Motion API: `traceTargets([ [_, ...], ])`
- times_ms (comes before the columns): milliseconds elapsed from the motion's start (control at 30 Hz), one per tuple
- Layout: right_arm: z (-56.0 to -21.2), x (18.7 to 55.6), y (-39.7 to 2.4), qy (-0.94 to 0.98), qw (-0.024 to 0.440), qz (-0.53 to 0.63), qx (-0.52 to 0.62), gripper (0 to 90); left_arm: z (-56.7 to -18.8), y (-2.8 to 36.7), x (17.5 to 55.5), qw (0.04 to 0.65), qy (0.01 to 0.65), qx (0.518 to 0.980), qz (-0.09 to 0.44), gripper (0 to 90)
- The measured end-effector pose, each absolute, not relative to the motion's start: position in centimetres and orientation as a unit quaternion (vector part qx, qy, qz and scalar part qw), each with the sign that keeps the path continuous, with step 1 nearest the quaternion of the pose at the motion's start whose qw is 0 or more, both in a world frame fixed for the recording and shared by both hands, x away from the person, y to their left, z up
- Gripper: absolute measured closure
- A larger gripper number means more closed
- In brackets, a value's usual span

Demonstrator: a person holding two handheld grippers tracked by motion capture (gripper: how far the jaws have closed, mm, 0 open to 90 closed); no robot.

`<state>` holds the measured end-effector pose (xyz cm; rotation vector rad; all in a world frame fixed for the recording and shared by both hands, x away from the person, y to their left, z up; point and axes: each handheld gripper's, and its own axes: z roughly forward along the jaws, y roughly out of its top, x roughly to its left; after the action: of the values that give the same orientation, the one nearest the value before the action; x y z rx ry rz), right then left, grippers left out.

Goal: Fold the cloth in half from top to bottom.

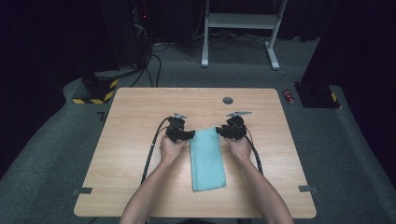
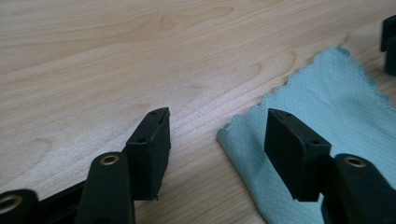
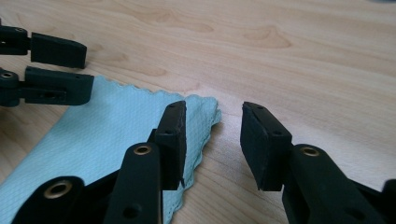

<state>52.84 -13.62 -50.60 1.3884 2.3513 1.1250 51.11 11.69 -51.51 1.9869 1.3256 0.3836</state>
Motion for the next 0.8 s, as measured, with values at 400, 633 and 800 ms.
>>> traceTargets([
  [400,-51.5,53.8,-12.1,0.798,0.101,0.364,0.47,65.5,-51.5,11.3,51.1,0.356,0.497,0.778,0.146,56.2],
  [633,-51.5,53.8,-11.8,0.805,0.101,0.362,0.459,75.5,-51.4,10.7,51.2,0.348,0.492,0.785,0.143,66.9],
  [800,-51.5,53.6,-11.6,0.818,0.118,0.351,0.44,86.5,-51.3,11.0,51.4,0.345,0.492,0.787,0.141,75.5],
])
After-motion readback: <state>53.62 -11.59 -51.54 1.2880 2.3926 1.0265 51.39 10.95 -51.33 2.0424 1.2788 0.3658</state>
